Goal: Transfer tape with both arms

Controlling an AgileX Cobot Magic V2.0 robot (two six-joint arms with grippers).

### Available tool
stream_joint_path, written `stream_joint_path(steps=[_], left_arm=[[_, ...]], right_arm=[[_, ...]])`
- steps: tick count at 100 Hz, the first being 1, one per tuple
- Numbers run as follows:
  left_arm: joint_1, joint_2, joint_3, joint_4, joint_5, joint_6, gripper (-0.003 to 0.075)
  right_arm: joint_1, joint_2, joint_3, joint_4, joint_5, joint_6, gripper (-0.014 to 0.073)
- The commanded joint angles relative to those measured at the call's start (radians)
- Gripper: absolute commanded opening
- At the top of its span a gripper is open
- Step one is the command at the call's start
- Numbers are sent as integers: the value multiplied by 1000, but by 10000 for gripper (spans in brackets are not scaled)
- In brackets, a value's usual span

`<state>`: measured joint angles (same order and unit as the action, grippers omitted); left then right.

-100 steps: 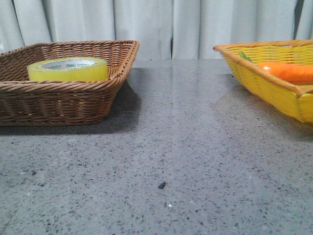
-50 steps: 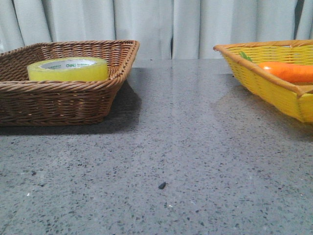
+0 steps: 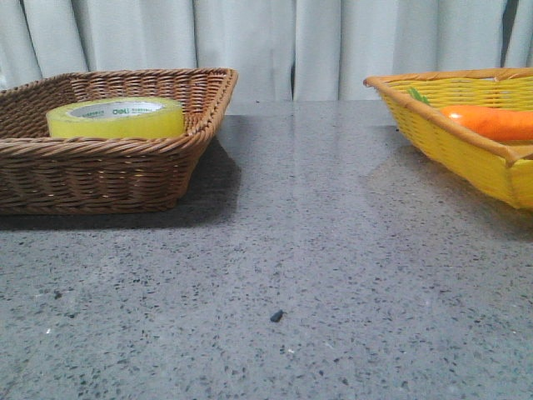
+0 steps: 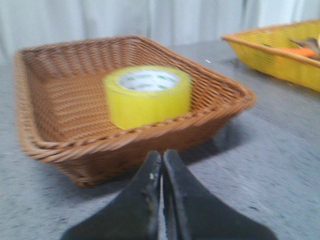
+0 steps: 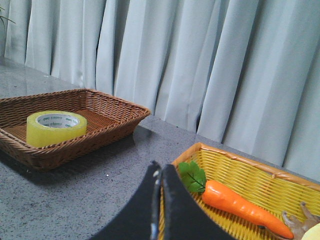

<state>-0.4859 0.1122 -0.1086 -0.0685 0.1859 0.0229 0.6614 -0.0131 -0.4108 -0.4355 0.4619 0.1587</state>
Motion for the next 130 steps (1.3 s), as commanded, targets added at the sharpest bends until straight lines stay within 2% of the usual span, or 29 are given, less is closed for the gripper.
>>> stream_joint_path(steps=[1, 28, 41, 58, 130], left_arm=[[69, -37, 1, -27, -95, -11, -21], [326, -150, 89, -33, -91, -90, -21], [388, -150, 122, -17, -73, -90, -21], [406, -150, 122, -16, 111, -88, -21], [406, -148, 122, -13, 111, -80, -21]], right_arm=[[-4, -16, -23, -29, -77, -3, -74], [-4, -16, -23, -29, -77, -3, -74], [-4, -16, -23, -29, -77, -3, -74], [-4, -16, -23, -29, -77, -3, -74], [-4, -16, -23, -29, -77, -3, -74]])
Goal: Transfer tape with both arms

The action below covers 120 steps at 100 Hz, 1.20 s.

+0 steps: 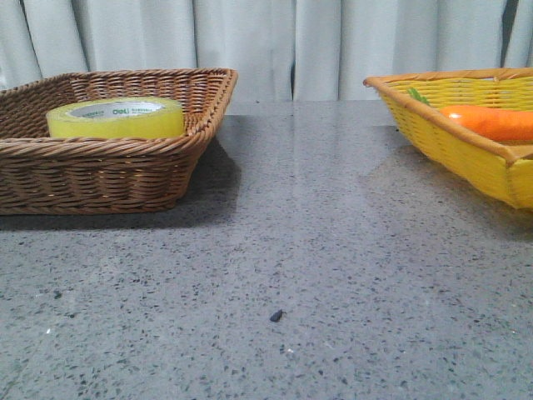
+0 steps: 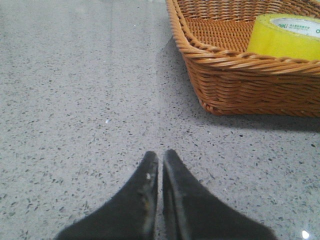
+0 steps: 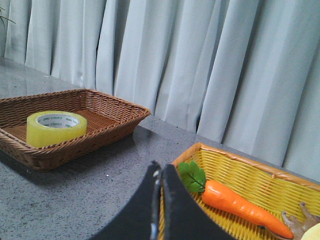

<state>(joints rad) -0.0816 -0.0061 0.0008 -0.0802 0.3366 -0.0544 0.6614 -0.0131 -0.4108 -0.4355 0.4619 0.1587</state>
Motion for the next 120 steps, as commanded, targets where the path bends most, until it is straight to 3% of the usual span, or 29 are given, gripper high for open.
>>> stream_joint_path(steps=[1, 41, 57, 70, 79, 80, 81, 98, 108, 120], left_arm=[[1, -29, 13, -2, -40, -3, -21], [1, -29, 11, -2, -40, -3, -21], [1, -29, 11, -2, -40, -3, -21], [1, -29, 11, -2, -40, -3, -21], [1, -29, 11, -2, -40, -3, -21], [1, -29, 11, -2, -40, -3, -21], [1, -29, 11, -2, -40, -3, -21], [1, -29, 11, -2, -40, -3, -21], [1, -29, 11, -2, -40, -3, -21], [1, -29, 11, -2, -40, -3, -21]], right_arm=[[-4, -16, -23, -29, -77, -3, -74], [-48, -16, 53, -30, -136, -3, -74], [-213, -16, 143, 46, -368, -7, -74], [-414, -16, 234, 261, -368, -7, -74], [-535, -16, 291, 320, -368, -7, -74], [-553, -16, 294, 323, -613, -80, -74], [-562, -16, 298, 326, -618, -80, -74], [-735, -16, 392, 425, -633, -80, -74], [-778, -16, 445, 465, -630, -80, -74], [-785, -16, 442, 467, -492, -116, -74]])
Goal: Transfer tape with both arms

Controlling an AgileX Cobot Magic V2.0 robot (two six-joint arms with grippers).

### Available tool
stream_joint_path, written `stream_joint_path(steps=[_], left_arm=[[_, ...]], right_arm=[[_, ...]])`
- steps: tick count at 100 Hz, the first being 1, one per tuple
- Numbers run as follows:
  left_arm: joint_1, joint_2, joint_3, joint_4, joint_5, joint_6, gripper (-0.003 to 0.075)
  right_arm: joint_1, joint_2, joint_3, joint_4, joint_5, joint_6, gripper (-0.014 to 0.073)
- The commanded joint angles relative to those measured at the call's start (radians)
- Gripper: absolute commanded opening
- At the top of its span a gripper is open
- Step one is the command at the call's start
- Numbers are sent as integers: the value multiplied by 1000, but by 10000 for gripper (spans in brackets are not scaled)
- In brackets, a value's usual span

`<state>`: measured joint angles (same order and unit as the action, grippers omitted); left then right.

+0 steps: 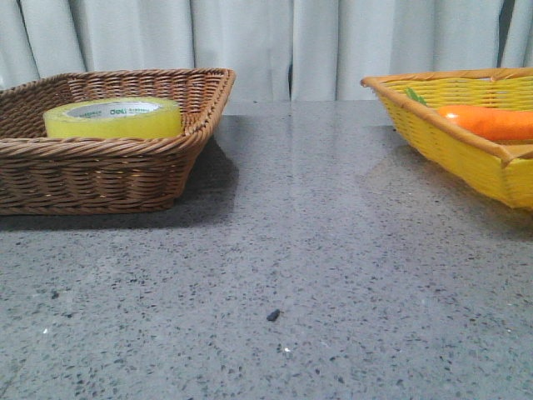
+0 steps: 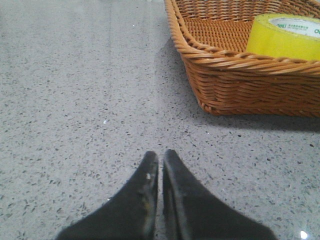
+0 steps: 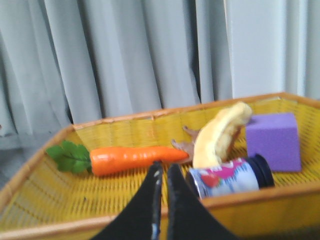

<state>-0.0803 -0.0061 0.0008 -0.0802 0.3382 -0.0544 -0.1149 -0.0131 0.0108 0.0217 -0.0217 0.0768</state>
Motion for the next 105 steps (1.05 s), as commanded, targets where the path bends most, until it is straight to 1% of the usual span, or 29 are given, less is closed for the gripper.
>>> stream_joint_path(steps=[1, 26, 47, 105], left_arm=[[0, -29, 11, -2, -41, -3, -21], [0, -29, 11, -3, -41, -3, -21], [0, -29, 11, -3, -41, -3, -21], [0, -29, 11, -3, -41, -3, -21]], right_arm=[[-9, -16, 20, 10, 1, -37, -74], [-10, -16, 20, 10, 221, -41, -74], [-10, -16, 20, 10, 331, -41, -74], [-10, -16, 20, 10, 333, -41, -74]])
